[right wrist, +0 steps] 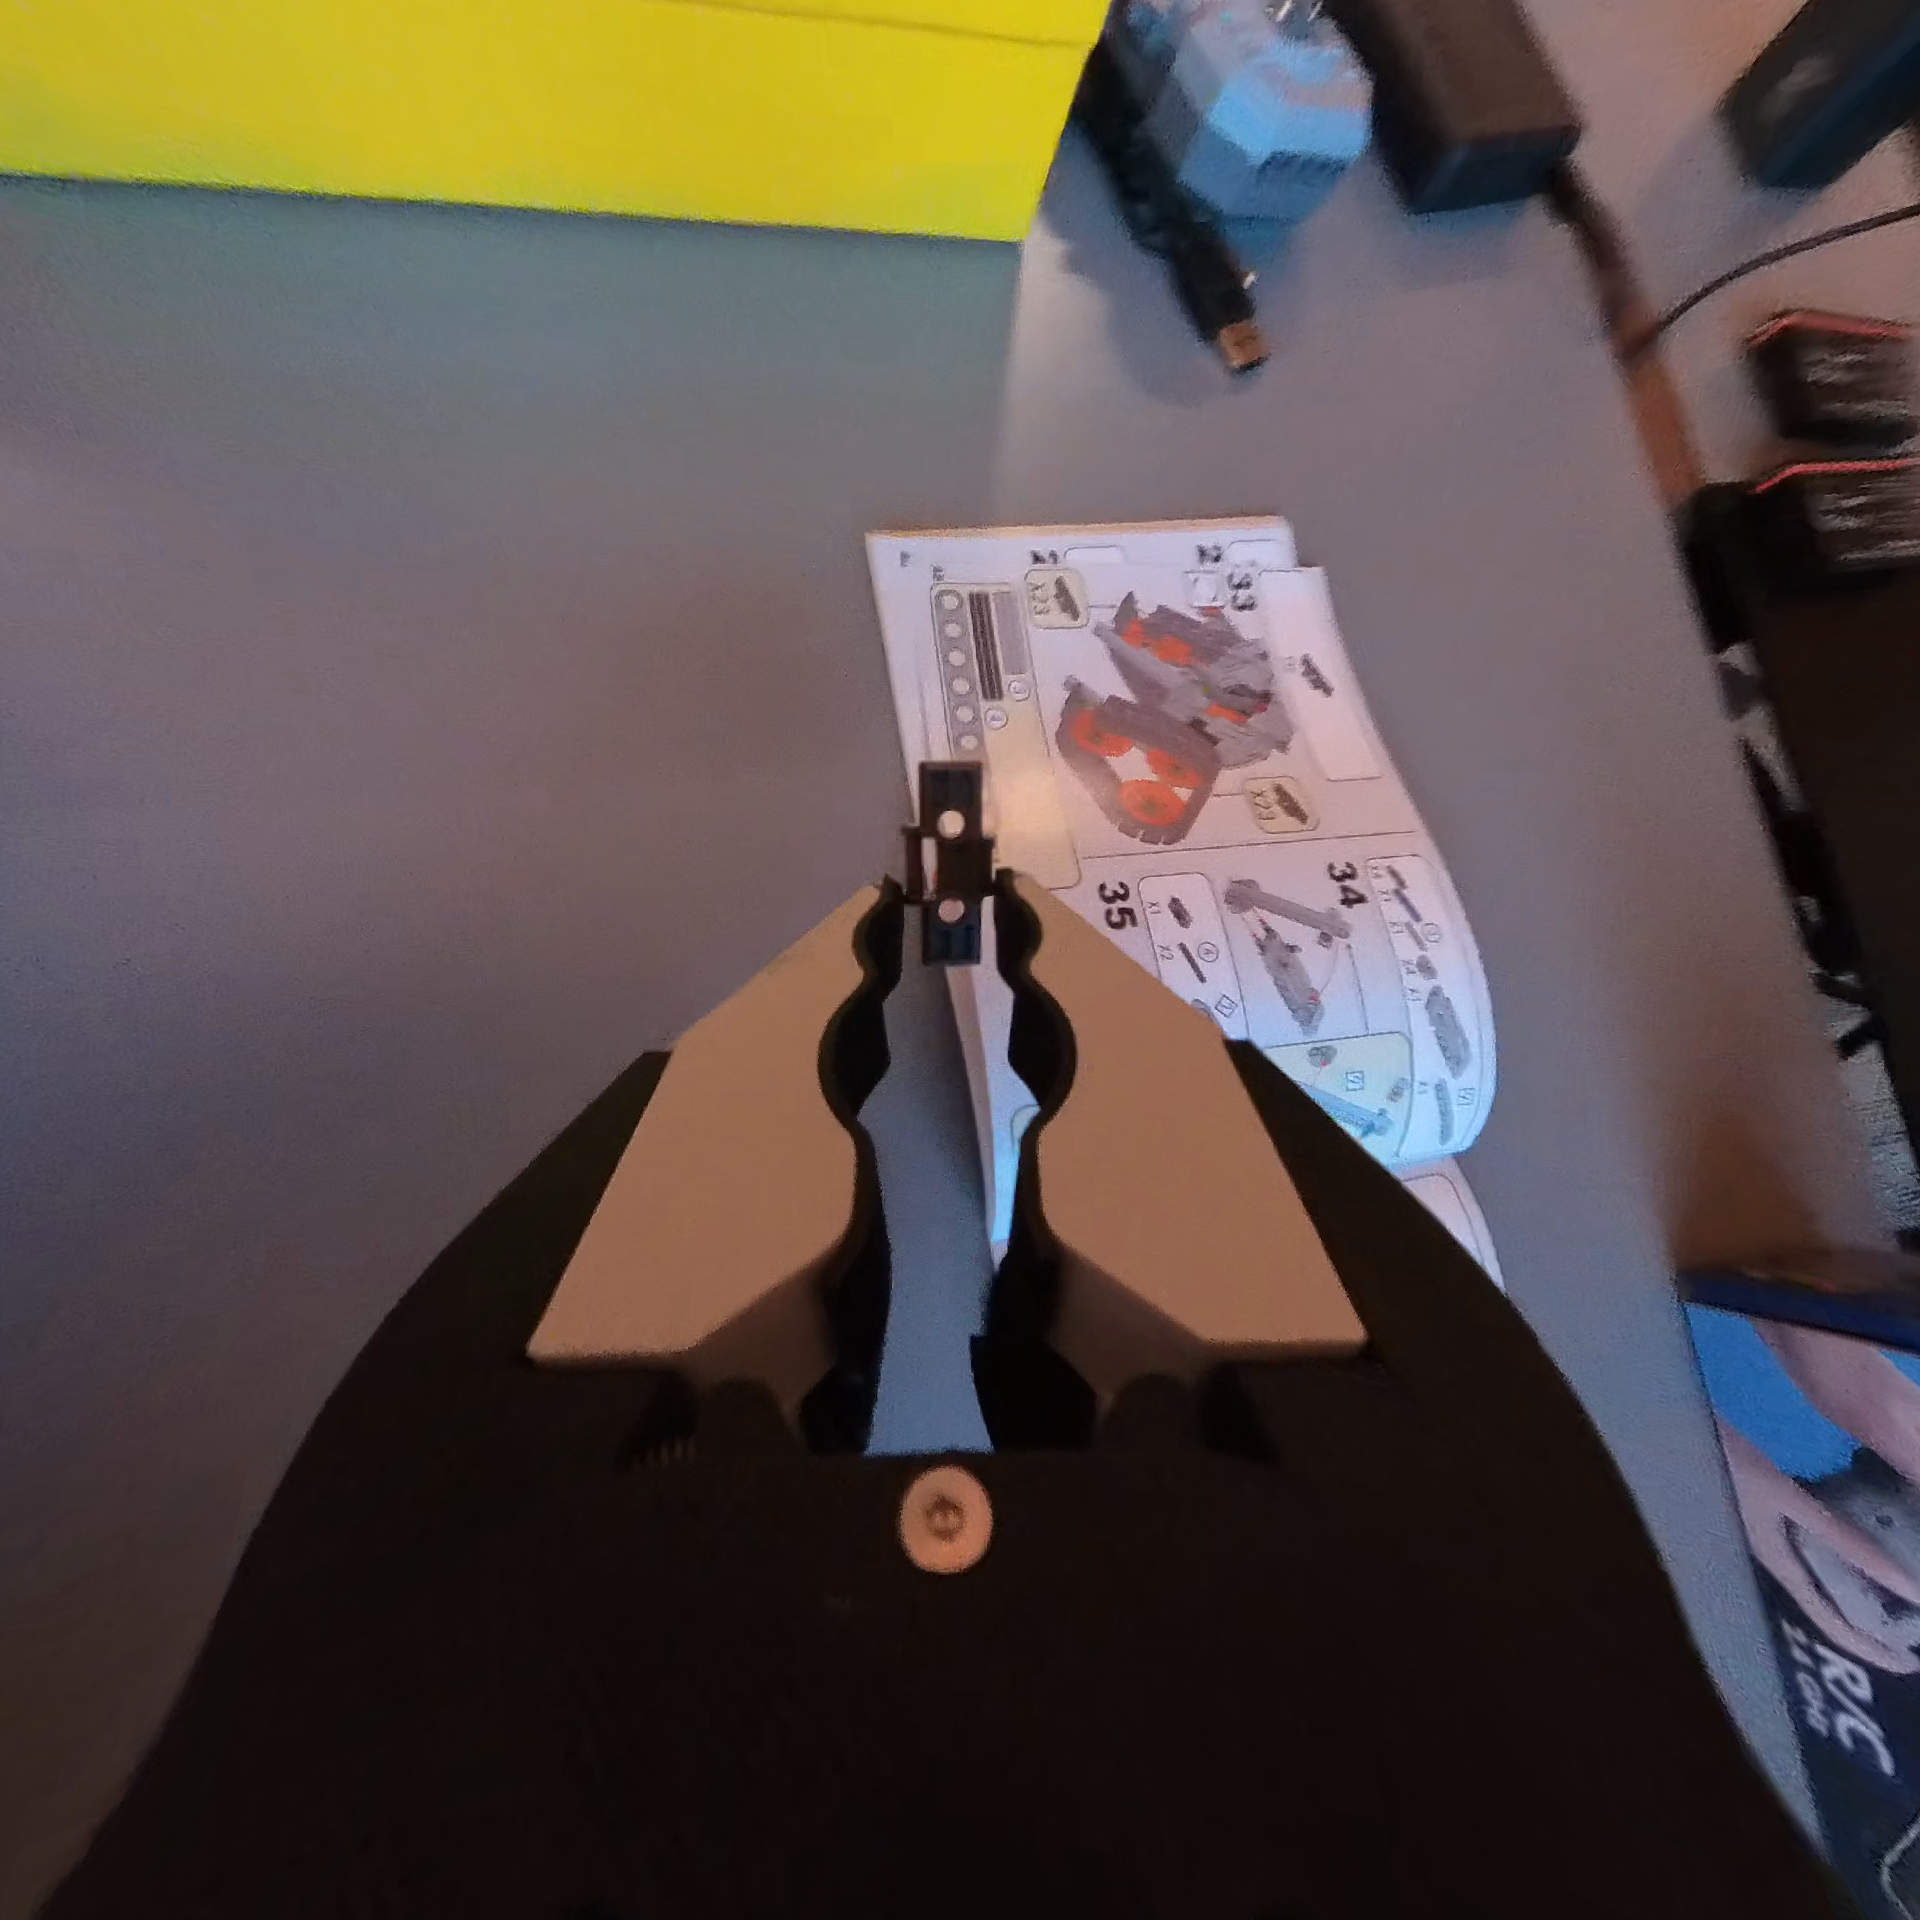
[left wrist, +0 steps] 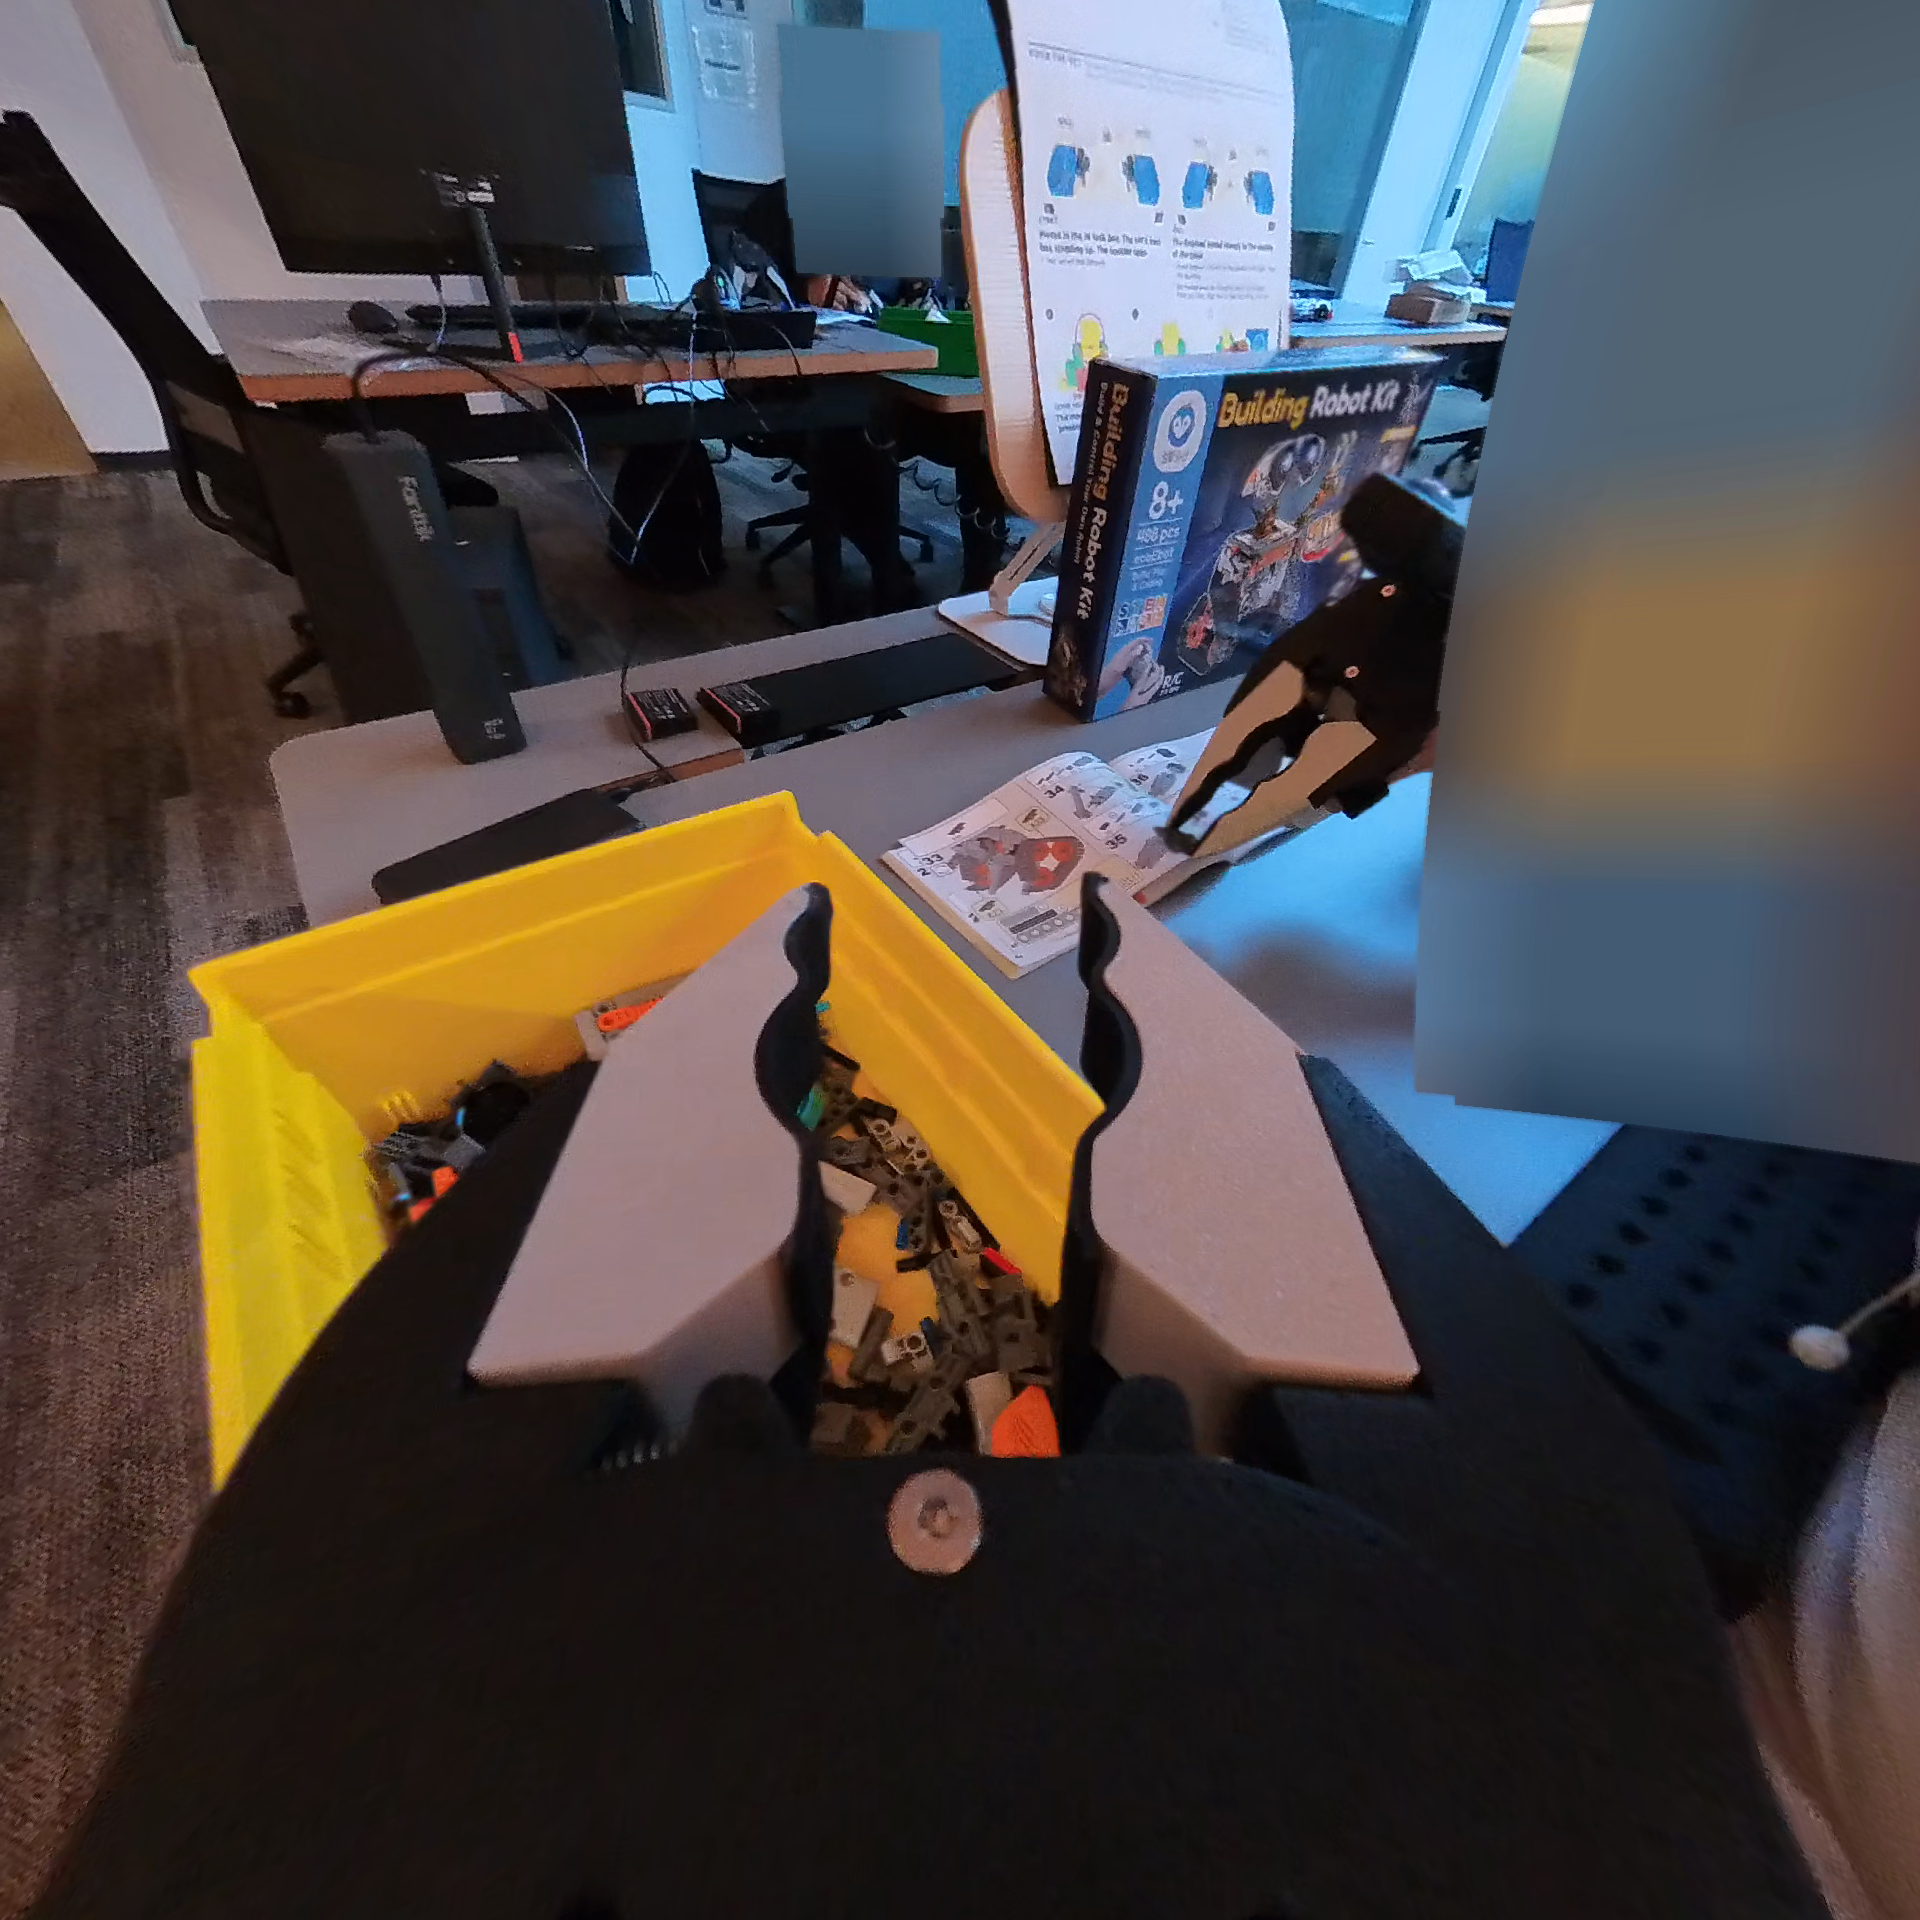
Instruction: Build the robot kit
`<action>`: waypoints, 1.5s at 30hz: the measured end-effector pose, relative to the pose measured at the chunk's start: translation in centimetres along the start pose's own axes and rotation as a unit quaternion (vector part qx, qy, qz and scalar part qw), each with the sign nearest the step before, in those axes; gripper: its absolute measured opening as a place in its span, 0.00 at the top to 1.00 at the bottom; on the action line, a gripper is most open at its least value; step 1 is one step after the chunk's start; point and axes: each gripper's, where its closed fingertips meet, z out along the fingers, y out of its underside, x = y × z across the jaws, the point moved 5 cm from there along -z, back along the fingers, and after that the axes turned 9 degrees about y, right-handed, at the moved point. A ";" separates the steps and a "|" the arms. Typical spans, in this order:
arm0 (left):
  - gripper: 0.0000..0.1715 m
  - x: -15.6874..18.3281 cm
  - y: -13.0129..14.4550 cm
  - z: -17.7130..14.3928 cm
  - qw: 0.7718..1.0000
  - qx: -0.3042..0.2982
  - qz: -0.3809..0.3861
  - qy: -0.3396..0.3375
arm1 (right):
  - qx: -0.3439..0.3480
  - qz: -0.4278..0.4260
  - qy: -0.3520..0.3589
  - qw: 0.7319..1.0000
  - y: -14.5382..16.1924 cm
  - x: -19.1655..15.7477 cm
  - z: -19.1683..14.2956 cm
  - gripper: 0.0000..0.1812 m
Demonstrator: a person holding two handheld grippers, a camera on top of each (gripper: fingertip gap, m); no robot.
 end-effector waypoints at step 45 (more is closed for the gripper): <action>0.94 -4.0 8.2 -0.4 0.931 -0.358 -0.049 -0.044 | 0.022 0.031 -0.003 0.999 4.2 -11.2 -3.1 0.82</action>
